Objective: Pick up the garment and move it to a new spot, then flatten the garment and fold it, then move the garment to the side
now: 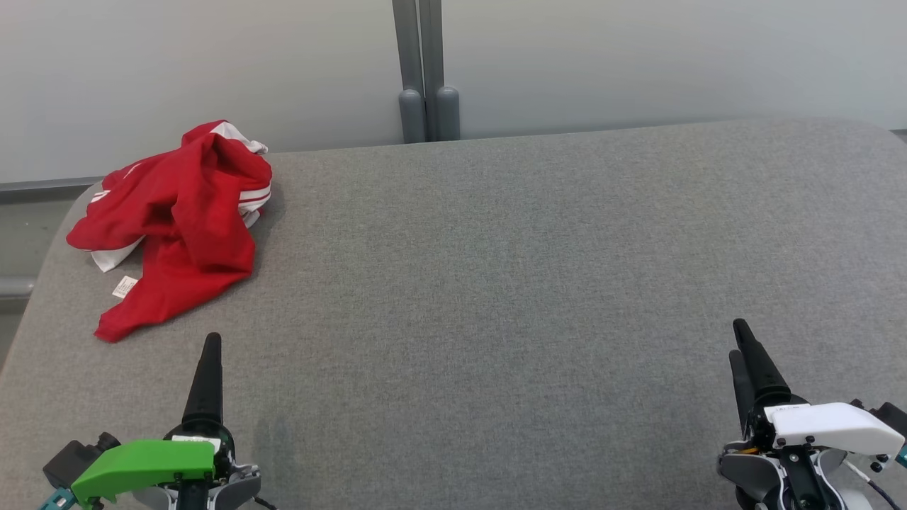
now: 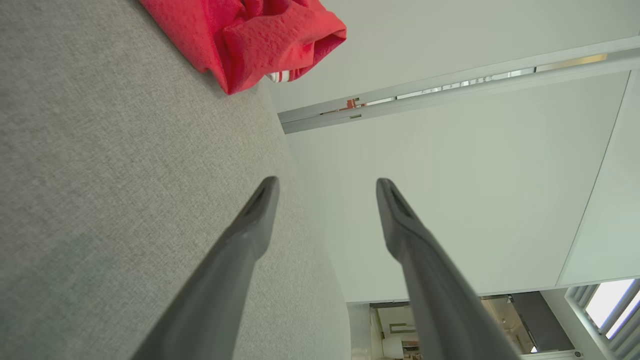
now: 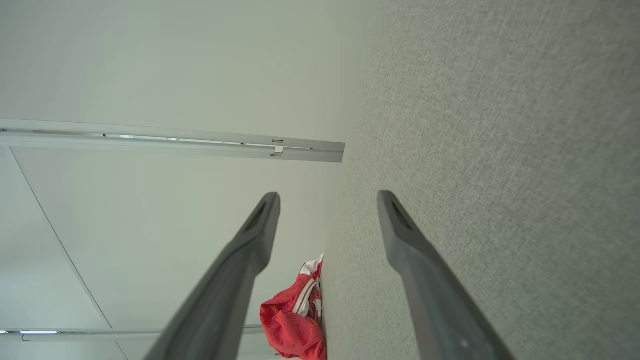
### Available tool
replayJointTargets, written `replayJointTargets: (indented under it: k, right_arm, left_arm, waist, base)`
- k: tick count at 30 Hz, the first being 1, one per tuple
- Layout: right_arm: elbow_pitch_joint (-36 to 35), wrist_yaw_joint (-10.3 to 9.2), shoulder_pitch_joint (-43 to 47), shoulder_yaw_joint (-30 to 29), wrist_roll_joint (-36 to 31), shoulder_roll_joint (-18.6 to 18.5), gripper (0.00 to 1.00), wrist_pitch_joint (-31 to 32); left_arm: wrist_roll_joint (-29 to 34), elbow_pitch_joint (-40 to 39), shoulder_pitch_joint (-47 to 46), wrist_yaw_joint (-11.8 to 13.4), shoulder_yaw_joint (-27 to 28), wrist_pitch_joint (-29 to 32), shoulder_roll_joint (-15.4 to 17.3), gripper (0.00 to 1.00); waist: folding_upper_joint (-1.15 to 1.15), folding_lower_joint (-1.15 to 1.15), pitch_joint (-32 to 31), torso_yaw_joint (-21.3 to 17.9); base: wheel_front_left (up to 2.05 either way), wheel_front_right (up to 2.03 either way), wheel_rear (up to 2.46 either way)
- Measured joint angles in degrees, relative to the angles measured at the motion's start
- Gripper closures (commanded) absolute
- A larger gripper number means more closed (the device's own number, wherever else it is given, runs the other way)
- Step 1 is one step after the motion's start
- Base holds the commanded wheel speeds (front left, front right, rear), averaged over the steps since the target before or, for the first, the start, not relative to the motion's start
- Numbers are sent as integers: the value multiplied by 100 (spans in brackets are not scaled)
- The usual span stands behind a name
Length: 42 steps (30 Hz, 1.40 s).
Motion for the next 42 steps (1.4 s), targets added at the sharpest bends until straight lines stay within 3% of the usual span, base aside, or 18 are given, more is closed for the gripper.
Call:
replayJointTargets:
  k: [17, 30, 42]
  right_arm:
    - [-591, 0, 47, 113, -2011, -15, 0, -358]
    - [-890, 0, 157, 381, -3513, -23, 0, -593]
    - [-1006, 0, 265, 615, -4768, -32, 0, -795]
  left_arm:
    - [1672, -534, 48, 302, -200, -358, 7, 0]
    - [3440, -725, 120, 432, -443, -597, 14, 0]
    - [4518, -713, 211, 689, -670, -800, 19, 0]
  waist:
    - [0, 0, 19, 7]
    - [0, 0, 21, 5]
    - [0, 0, -8, 4]
  base:
    - [0, 0, 0]
    - [0, 0, 0]
    - [0, 0, 0]
